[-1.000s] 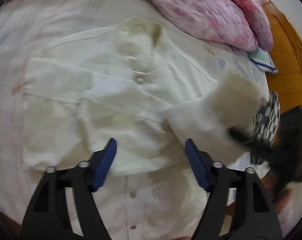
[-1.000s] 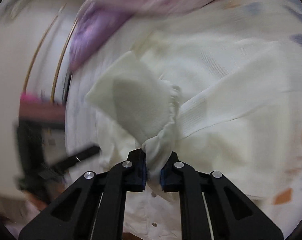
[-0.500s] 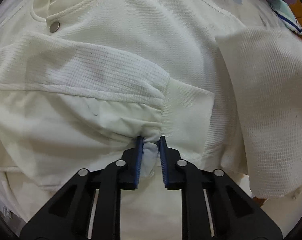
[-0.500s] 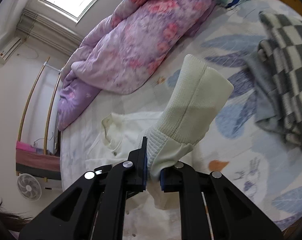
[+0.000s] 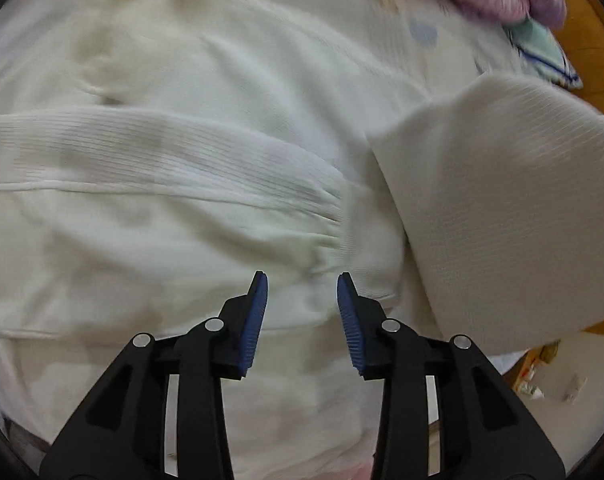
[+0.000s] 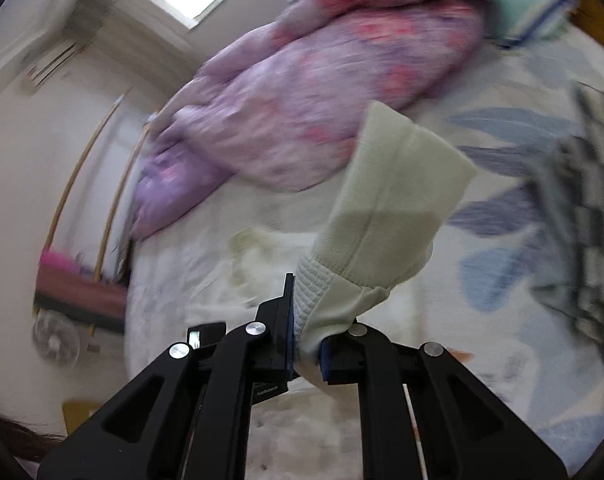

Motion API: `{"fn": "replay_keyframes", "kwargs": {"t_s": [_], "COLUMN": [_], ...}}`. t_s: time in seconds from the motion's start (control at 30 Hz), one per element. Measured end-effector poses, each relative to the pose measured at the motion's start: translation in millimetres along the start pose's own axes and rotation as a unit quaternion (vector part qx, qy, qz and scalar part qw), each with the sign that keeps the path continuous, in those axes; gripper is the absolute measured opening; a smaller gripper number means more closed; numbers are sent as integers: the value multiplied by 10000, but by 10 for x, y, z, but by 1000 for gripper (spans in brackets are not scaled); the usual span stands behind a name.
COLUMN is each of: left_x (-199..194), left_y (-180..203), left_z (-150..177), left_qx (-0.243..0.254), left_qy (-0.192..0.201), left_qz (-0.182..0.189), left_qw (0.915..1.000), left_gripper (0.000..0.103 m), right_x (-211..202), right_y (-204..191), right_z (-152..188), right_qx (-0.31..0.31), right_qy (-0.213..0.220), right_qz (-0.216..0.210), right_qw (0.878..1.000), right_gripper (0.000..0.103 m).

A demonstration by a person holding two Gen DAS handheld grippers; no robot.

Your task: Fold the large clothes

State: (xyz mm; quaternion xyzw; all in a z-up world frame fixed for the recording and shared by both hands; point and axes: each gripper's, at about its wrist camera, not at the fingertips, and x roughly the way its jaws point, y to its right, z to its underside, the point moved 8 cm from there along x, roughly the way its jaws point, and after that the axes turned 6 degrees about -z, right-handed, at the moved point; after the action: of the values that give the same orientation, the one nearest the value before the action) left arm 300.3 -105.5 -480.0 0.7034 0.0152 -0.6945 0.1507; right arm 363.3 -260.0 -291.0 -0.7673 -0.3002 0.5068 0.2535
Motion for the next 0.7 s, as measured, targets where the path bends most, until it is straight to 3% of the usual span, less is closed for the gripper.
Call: {"fn": "replay_keyframes", "kwargs": {"t_s": [0.1, 0.23, 0.33, 0.47, 0.53, 0.57, 0.63, 0.67, 0.7], "left_x": [-390, -954, -1285, -1400, -1357, -1308, -1206, -1158, -1127], "left_y": [-340, -1024, -1570, -2207, -2508, -2627, -2815, -2859, -2881], "left_z": [9, 32, 127, 253, 376, 427, 538, 565, 574], "left_qx": [-200, -520, -773, -1107, -1321, -1414, -1544, -1613, -1663], "left_qy": [273, 618, 809, 909, 803, 737, 602, 553, 533], "left_qz": [-112, -370, -429, -587, -646, -681, -743, -724, -665], "left_qw": [9994, 9960, 9928, 9879, 9859, 9849, 9834, 9827, 9824], "left_gripper": [45, 46, 48, 51, 51, 51, 51, 51, 51], "right_x": [401, 1230, 1777, 2579, 2865, 3049, 3284, 3305, 3286], "right_y": [-474, -1149, -1391, -1528, -1497, -1432, -1286, -1232, -1182], "right_z": [147, 575, 933, 1592, 1863, 2045, 2344, 2384, 2379], "right_qx": [-379, -921, -982, -804, -786, -687, -204, -56, 17], "right_qy": [-323, -869, -1141, -1728, -1985, -2354, -3071, -3195, -3205], "right_qz": [-227, -564, -687, -724, -607, -452, -368, -332, -283], "right_qw": [9985, 9903, 9862, 9790, 9751, 9684, 9507, 9470, 9468], "right_gripper": [9, 9, 9, 9, 18, 22, 42, 46, 59]}}
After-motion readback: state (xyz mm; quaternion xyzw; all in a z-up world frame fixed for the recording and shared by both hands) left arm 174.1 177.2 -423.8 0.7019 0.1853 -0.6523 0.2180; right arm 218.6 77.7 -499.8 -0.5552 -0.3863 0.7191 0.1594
